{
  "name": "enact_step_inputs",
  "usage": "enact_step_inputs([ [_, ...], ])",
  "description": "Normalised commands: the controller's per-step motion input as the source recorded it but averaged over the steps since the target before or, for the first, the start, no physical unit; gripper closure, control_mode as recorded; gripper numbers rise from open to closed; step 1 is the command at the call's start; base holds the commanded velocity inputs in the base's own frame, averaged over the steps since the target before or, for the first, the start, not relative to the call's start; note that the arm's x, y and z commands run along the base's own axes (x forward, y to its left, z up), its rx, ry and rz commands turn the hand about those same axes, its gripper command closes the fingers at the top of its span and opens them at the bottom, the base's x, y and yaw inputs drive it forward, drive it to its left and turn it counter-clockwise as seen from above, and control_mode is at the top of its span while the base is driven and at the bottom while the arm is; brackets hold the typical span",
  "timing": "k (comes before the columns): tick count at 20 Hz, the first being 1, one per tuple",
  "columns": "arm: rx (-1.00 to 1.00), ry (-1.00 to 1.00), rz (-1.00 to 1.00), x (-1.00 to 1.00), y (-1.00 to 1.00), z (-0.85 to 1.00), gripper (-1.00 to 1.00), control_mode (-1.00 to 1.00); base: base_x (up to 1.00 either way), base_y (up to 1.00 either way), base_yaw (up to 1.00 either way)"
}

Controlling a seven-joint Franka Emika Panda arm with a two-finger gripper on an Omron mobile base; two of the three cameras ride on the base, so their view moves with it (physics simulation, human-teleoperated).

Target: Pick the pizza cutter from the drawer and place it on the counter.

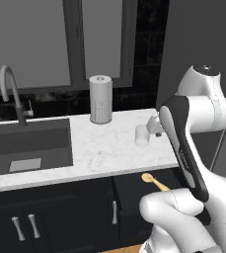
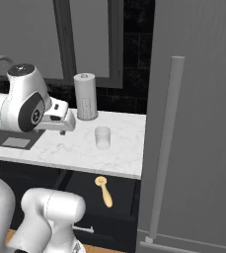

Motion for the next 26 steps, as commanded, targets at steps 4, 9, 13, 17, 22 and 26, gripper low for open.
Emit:
enact_step_inputs([
  [4,0.00,-0.03,0.00,0.00,0.11,0.00,-1.00,-1.00,0.00,0.00,0.00],
  [9,0.00,-0.04,0.00,0.00,0.18,0.00,-1.00,-1.00,0.00,0.00,0.00],
  [13,0.00,-0.04,0.00,-0.01,0.27,0.00,-1.00,-1.00,0.00,0.00,0.00],
  [17,0.00,-0.01,0.00,-0.03,0.05,0.00,-1.00,-1.00,0.00,0.00,0.00],
  [22,0.00,0.00,0.00,0.00,0.02,-0.06,-1.00,1.00,0.00,0.20,0.00],
  [26,0.00,0.00,0.00,0.00,0.00,0.00,-1.00,1.00,0.03,1.00,-0.03],
])
